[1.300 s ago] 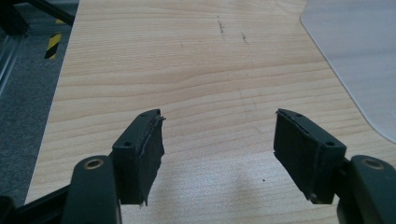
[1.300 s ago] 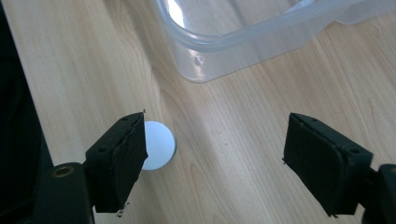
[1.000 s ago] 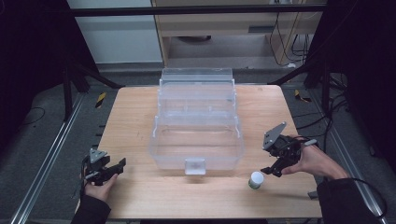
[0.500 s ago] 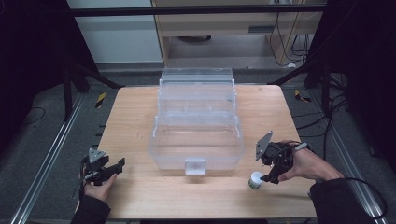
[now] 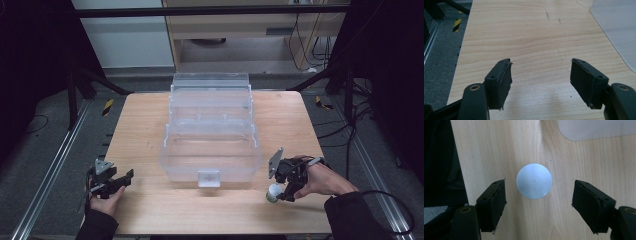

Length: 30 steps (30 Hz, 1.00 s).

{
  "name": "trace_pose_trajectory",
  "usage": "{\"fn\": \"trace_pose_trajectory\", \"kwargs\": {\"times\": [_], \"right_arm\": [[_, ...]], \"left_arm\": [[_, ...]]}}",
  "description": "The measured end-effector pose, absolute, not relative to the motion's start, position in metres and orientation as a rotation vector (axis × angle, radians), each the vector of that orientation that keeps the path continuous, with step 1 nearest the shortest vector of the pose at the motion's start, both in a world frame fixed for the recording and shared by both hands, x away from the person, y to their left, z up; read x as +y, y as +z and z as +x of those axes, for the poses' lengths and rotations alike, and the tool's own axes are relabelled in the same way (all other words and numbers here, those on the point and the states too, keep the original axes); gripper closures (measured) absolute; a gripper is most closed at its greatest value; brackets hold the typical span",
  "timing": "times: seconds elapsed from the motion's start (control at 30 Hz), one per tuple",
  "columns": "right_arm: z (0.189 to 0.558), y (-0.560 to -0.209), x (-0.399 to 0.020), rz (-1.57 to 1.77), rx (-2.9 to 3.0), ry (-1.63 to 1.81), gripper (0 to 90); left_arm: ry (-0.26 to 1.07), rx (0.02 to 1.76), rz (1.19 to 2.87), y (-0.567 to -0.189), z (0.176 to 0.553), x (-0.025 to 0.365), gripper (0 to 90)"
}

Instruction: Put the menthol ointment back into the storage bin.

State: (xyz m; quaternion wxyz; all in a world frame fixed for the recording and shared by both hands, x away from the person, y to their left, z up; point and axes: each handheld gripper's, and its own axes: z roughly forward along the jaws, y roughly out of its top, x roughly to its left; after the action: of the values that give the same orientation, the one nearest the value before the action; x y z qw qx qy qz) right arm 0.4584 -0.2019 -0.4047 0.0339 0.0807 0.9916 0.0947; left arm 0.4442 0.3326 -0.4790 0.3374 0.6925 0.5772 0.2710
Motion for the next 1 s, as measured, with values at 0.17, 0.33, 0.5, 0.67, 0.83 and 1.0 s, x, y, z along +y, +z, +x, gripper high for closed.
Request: {"fn": "trace_pose_trajectory", "kwargs": {"times": [0.17,0.33,0.5,0.67,0.83,1.0], "right_arm": [[0.458,-0.413,-0.198,0.234,3.061,0.266,29.2],[0.459,-0.417,-0.196,0.213,3.06,0.254,30.3],[0.459,-0.423,-0.193,0.192,3.073,0.238,32.7],[0.459,-0.426,-0.19,0.171,3.08,0.22,34.8],[0.46,-0.431,-0.186,0.16,3.092,0.185,38.2],[0.461,-0.434,-0.185,0.144,3.092,0.175,40.4]], "left_arm": [[0.707,1.505,1.806,-0.479,0.444,0.333,33.0],[0.705,1.506,1.807,-0.479,0.444,0.332,33.2],[0.707,1.504,1.809,-0.479,0.444,0.333,33.3],[0.706,1.506,1.808,-0.48,0.444,0.333,33.4],[0.708,1.503,1.809,-0.479,0.444,0.333,33.5],[0.707,1.503,1.811,-0.479,0.444,0.333,33.5]]}}
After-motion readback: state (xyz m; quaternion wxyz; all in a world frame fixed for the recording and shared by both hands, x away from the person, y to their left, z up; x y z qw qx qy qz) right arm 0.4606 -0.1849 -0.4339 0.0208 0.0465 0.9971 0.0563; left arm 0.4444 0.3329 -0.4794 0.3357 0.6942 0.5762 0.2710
